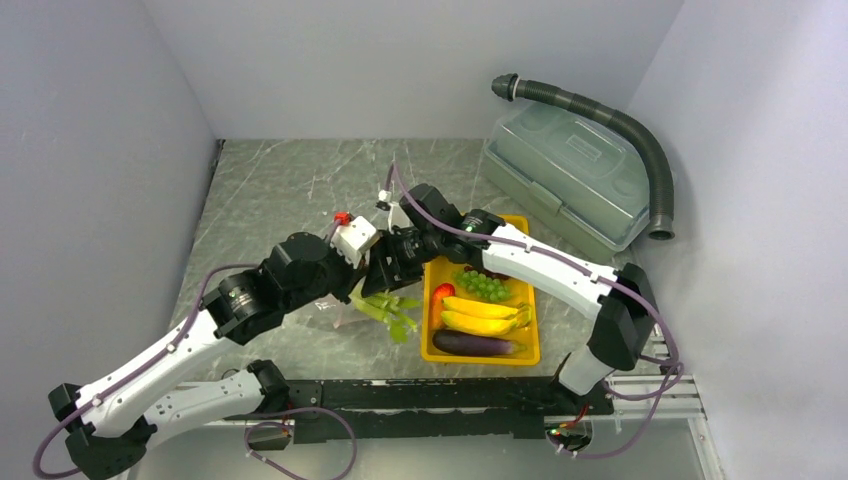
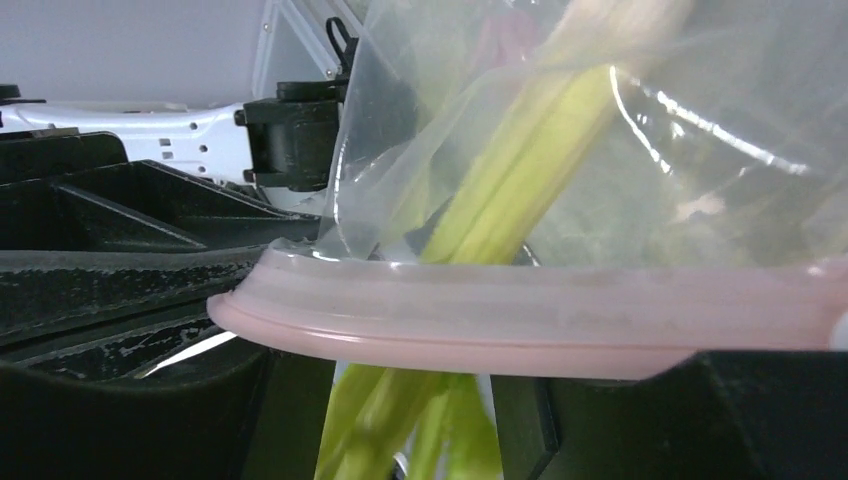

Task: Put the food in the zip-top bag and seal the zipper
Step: Place the fake vegetable in the zipper food storage bag, then adjust the zipper food storage bag at the center of the board.

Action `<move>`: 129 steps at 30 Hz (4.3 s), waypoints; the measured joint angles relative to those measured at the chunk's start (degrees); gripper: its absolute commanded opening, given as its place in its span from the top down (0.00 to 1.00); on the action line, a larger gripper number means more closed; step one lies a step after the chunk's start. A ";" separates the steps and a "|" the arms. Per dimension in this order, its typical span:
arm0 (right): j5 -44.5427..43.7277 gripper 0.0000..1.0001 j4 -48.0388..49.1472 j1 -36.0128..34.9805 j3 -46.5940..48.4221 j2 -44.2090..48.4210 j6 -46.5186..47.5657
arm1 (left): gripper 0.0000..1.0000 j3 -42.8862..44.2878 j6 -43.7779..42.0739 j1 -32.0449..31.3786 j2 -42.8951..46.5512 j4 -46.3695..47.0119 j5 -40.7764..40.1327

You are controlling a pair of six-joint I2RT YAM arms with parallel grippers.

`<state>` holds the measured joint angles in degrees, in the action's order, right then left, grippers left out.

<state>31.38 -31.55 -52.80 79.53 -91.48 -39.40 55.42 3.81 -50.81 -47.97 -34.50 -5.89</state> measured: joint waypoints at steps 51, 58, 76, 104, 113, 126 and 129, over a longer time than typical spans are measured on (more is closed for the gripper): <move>-29.35 0.41 36.33 -17.75 -27.43 18.64 28.81 | 1.00 10.84 7.98 0.00 -11.04 -7.48 -7.50; -31.28 0.41 39.80 -20.24 -27.43 16.00 33.68 | 1.00 11.98 8.39 0.00 -11.56 -8.48 -7.45; -38.73 0.43 41.09 -22.60 -23.54 10.03 40.41 | 1.00 15.98 9.64 1.16 -12.20 -14.69 -9.68; -38.62 1.00 37.64 -25.62 -19.19 10.29 44.63 | 0.99 21.86 10.16 0.20 -14.69 -17.79 -12.17; -38.36 1.00 28.37 -25.11 -1.29 12.11 44.33 | 0.75 33.62 7.39 0.20 -19.39 -21.64 -16.92; -38.36 1.00 23.15 -23.30 0.68 14.12 40.09 | 0.62 36.50 6.47 0.15 -19.15 -20.72 -17.09; -38.47 1.00 23.17 -22.93 0.68 15.93 39.15 | 0.50 35.78 6.38 0.15 -18.82 -20.61 -17.18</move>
<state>-7.09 -8.38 -75.72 80.20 -75.55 -0.25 91.20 10.20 -50.65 -66.78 -55.11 -23.07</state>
